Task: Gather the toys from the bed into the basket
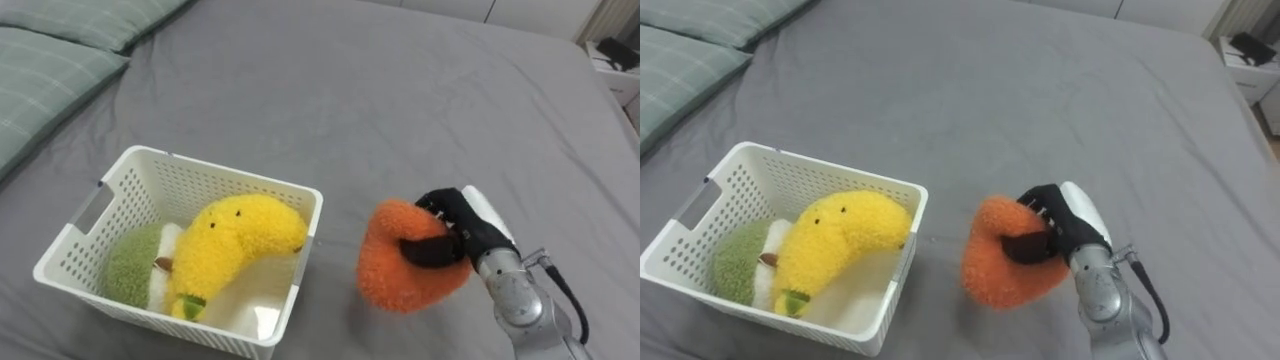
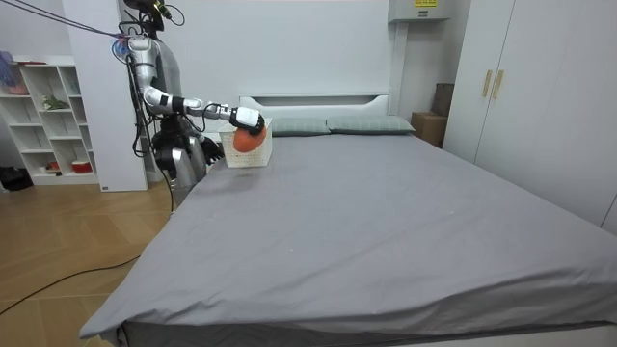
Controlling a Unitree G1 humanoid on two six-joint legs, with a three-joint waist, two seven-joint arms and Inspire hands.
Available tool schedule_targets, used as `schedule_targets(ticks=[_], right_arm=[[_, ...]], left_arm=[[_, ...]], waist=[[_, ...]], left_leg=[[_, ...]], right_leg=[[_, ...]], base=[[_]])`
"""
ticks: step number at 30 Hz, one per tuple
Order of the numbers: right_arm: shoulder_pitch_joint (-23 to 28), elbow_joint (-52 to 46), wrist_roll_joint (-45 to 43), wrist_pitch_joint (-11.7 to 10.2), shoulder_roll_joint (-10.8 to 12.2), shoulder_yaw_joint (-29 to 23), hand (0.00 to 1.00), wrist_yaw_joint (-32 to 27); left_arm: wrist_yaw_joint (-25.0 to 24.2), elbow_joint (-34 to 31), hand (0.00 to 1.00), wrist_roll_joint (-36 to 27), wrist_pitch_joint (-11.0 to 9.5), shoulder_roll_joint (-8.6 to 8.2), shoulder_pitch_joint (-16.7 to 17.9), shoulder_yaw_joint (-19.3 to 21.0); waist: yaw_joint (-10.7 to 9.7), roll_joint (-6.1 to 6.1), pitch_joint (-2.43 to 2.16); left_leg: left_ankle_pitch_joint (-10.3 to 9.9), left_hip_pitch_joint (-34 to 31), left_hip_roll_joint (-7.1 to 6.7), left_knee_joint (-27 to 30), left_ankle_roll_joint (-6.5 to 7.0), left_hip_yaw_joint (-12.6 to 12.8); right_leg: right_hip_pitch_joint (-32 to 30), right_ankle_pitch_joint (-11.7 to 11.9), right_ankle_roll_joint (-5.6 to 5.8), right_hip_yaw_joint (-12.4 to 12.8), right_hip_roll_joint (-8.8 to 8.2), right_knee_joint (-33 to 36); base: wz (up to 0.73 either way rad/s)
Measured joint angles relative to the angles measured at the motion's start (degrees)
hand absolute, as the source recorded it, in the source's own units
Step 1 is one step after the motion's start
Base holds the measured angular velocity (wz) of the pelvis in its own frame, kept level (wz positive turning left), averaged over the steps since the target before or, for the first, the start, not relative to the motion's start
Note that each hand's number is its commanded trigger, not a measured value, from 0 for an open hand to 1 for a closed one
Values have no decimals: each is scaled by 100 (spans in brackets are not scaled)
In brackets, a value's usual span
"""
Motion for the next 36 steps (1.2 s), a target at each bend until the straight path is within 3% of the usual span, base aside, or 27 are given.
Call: schedule_targets(ticks=[4,8,11,15,25,31,36], right_arm=[[-6,-429,-12,-2,0,-76,100,0],[-12,-663,-8,-1,44,-71,100,14],[-14,-1038,-4,9,43,-70,100,19],[-17,-1607,-42,8,43,-68,100,5],[-95,-2352,-214,-9,170,10,100,21],[-524,-2439,-207,-8,175,523,100,118],[-655,-2469,-246,-8,203,768,100,283]], left_arm=[[47,4,0,3,-2,-24,0,99],[26,71,0,1,-9,-29,-36,135],[29,142,0,18,-8,-29,-60,137],[16,105,0,243,-3,-29,-54,174],[20,44,0,274,-23,-65,-112,115],[64,45,0,272,-11,-66,-128,61],[50,45,0,307,-15,-73,-177,66]], waist=[[24,-57,-37],[51,-62,13],[86,-40,24],[85,-30,22],[355,-27,5],[404,-25,-10],[577,-20,-10]], left_leg=[[1,32,6,-7,0,17],[-5,94,7,-61,4,33],[-8,59,17,-65,6,109],[-5,-9,18,-42,9,114],[-5,-57,21,-38,10,134],[-4,-25,24,-36,10,151],[-5,-49,18,-40,10,98]], right_leg=[[20,1,-2,19,3,3],[64,0,-1,49,7,12],[-26,1,-1,127,13,50],[-107,1,-2,133,9,96],[-179,1,-1,161,10,105],[-181,2,-4,152,10,97],[-158,2,-2,136,10,95]], base=[[0],[-2],[-13],[-1],[-1],[0],[4]])
